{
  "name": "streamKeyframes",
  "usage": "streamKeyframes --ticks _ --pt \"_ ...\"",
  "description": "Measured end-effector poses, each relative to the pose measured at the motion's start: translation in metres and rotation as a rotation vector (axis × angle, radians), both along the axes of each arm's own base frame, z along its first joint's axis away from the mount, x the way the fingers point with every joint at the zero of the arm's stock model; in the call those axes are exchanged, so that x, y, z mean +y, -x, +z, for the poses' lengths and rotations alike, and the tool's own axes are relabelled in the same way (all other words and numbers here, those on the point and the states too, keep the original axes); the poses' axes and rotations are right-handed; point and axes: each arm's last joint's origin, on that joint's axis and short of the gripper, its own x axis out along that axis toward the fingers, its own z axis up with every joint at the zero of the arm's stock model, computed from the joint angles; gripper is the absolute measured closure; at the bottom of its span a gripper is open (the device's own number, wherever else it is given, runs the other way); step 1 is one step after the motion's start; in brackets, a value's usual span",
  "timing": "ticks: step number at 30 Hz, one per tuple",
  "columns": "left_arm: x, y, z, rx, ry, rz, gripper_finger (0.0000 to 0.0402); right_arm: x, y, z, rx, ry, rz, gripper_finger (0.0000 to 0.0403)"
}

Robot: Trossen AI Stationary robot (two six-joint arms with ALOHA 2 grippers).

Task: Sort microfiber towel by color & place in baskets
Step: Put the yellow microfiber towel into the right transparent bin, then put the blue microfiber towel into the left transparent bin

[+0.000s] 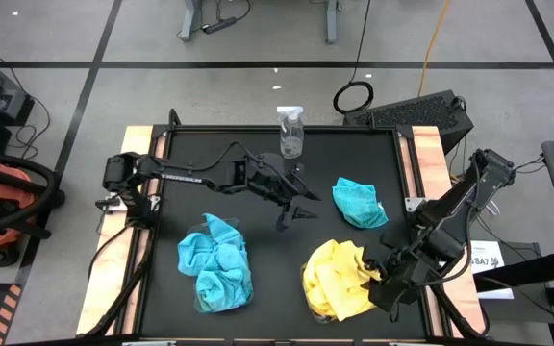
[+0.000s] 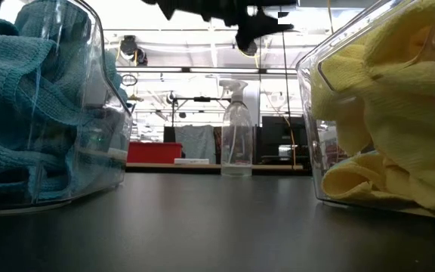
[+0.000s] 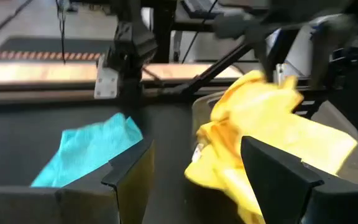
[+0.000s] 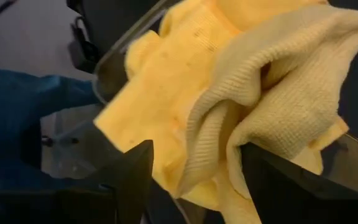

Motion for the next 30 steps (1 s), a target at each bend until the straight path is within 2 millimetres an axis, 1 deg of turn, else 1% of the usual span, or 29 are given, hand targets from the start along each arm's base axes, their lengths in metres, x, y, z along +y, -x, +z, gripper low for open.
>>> streamKeyframes --ticks 5,10,13,16,23,26,30 --pt "0.009 -0.010 -0.014 0.015 0.065 0.012 0.0157 0.003 0.000 0.011 -0.012 -0.046 0.016 0.0167" --pt "0.010 -0.011 -0.017 0.018 0.082 0.005 0.0157 0.003 0.000 0.032 -0.028 -0.100 0.031 0.0167" --pt "0.010 -0.012 -0.017 0.017 0.082 0.001 0.0157 0.000 0.003 0.045 -0.026 -0.091 0.028 0.0167" --pt "0.010 -0.012 -0.017 0.017 0.082 0.003 0.0157 -0.006 0.007 0.052 -0.018 -0.028 0.005 0.0167" --pt "0.010 -0.011 -0.018 0.028 0.087 -0.004 0.0157 -0.027 0.018 0.042 0.056 0.256 -0.159 0.0167" --pt "0.010 -0.011 -0.019 0.037 0.089 -0.007 0.0157 -0.033 0.017 0.037 0.076 0.346 -0.197 0.0167" --pt "0.010 -0.011 -0.019 0.038 0.090 -0.007 0.0157 -0.043 0.012 0.020 0.130 0.413 -0.203 0.0167"
